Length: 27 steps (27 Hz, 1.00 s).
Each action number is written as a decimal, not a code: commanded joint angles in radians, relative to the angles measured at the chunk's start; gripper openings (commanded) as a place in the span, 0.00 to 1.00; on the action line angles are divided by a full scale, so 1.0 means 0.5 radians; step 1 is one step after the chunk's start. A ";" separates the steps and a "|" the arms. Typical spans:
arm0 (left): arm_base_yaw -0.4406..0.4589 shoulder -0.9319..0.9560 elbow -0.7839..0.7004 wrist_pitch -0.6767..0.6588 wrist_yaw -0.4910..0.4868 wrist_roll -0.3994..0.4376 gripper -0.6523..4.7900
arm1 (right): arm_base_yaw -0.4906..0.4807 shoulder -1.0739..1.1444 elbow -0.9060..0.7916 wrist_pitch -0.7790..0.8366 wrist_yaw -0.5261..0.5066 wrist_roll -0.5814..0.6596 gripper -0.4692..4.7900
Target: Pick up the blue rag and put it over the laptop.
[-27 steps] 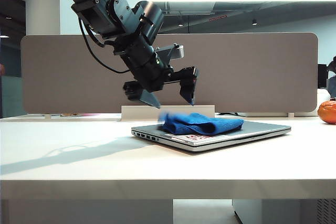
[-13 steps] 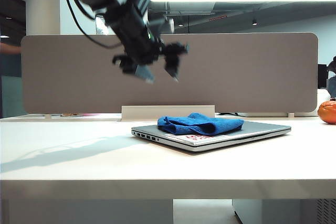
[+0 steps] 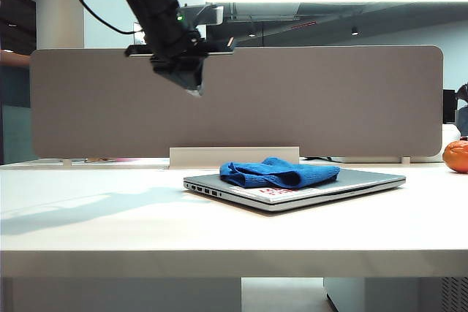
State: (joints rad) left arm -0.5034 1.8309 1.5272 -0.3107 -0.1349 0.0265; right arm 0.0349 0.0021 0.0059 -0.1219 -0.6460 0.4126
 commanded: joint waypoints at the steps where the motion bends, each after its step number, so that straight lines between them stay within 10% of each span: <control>1: 0.055 -0.047 0.004 -0.213 0.085 0.007 0.11 | 0.001 -0.005 -0.008 0.030 0.098 -0.050 0.09; 11: 0.177 -0.361 -0.174 -0.273 0.196 0.059 0.11 | 0.000 -0.005 -0.008 0.030 0.468 -0.065 0.09; 27: 0.204 -1.138 -1.128 0.073 0.265 0.035 0.11 | 0.002 -0.005 -0.008 0.027 0.488 -0.160 0.09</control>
State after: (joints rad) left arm -0.4015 1.2903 0.9855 -0.2916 -0.0074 0.0498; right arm 0.0349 0.0021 0.0059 -0.1219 -0.4007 0.3355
